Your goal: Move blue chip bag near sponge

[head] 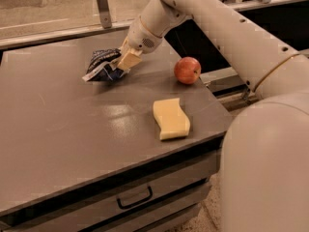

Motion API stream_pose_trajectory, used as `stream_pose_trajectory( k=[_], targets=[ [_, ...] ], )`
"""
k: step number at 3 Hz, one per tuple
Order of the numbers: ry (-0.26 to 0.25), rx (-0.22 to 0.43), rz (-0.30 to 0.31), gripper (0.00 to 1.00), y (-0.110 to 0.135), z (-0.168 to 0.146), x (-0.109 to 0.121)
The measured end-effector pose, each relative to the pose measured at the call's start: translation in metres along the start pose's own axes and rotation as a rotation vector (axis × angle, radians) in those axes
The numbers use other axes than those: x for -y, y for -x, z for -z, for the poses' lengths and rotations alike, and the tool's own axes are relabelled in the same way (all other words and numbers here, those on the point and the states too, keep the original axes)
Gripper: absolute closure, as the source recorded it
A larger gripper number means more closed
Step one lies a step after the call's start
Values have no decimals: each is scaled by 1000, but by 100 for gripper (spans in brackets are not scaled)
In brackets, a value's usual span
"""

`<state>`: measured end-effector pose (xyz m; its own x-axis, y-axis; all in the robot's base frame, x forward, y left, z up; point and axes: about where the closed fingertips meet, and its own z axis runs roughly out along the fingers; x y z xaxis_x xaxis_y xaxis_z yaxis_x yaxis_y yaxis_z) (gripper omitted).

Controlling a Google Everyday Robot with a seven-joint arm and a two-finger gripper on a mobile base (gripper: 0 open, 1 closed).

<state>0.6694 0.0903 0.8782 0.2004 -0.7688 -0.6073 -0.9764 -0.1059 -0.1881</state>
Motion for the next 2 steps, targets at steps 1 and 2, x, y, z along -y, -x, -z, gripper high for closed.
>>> stream_pose_trajectory(
  k=[1, 2],
  targets=[
    [36, -15, 37, 100, 11, 26, -32],
    [71, -31, 45, 100, 14, 49, -67]
  ],
)
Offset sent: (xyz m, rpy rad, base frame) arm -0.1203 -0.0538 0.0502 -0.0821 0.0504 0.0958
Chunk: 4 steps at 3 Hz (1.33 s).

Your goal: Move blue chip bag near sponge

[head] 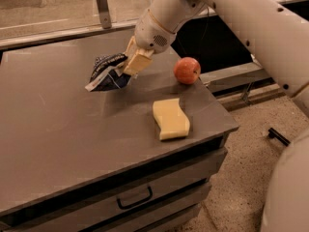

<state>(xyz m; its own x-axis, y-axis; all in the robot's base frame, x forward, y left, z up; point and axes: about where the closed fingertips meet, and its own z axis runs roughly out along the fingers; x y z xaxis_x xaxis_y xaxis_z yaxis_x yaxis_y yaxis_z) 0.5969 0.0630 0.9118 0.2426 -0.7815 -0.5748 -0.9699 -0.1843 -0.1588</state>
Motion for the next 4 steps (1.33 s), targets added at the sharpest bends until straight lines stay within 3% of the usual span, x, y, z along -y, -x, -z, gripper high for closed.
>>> stream_pose_trajectory(
  k=[2, 4],
  targets=[
    [113, -10, 86, 59, -16, 15, -64],
    [115, -8, 94, 12, -14, 11, -64]
  ],
)
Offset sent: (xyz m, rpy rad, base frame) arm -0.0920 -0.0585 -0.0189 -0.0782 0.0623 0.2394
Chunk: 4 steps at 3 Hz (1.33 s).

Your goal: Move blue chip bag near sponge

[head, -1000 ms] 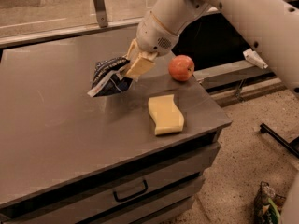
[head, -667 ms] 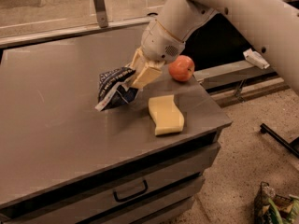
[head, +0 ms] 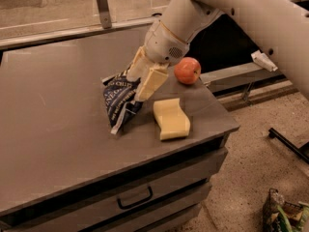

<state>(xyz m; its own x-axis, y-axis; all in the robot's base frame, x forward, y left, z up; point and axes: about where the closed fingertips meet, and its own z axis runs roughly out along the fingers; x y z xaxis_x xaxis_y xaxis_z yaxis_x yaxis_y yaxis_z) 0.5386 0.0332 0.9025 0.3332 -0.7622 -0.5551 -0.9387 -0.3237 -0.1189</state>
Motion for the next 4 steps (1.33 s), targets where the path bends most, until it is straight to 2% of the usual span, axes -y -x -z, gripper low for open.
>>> stream_pose_trajectory(
  k=[1, 2, 3, 4],
  targets=[
    [-12, -7, 4, 0, 3, 4, 1],
    [-42, -27, 10, 0, 7, 18, 1],
    [-62, -36, 1, 0, -1, 44, -8],
    [-55, -24, -56, 0, -23, 51, -15]
  ],
)
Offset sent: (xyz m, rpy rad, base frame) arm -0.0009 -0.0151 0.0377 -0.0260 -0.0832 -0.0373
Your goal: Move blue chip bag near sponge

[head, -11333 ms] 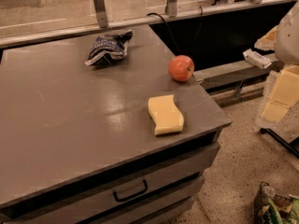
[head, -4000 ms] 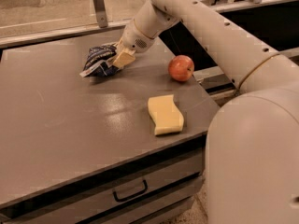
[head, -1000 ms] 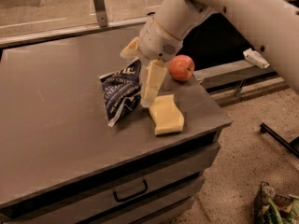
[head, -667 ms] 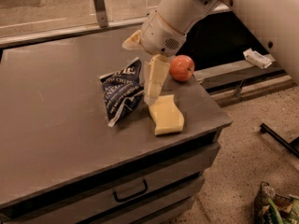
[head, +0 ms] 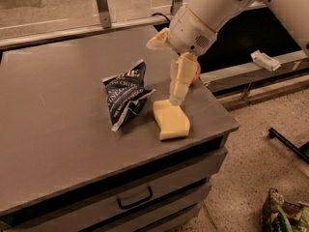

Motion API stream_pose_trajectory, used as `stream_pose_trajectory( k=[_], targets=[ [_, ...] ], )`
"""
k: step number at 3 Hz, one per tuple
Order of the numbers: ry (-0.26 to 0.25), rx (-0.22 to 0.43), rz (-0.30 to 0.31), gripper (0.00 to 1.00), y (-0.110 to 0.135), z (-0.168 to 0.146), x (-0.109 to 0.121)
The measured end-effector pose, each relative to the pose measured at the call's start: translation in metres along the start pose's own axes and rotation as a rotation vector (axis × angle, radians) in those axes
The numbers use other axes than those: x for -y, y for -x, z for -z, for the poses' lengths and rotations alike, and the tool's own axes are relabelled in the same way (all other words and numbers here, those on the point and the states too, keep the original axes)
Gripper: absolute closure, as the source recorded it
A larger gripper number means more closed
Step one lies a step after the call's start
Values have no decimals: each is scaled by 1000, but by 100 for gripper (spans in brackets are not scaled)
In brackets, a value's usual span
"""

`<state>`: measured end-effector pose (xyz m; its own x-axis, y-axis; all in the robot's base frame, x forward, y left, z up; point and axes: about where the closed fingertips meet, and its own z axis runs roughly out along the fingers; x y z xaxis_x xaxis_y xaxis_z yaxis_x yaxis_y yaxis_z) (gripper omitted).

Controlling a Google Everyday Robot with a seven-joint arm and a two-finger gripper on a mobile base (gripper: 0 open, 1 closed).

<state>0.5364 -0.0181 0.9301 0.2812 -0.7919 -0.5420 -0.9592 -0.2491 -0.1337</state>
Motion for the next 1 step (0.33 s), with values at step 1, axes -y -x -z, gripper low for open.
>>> stream_pose_trajectory(
  k=[1],
  targets=[
    [1, 0, -3, 0, -1, 0, 0]
  ],
)
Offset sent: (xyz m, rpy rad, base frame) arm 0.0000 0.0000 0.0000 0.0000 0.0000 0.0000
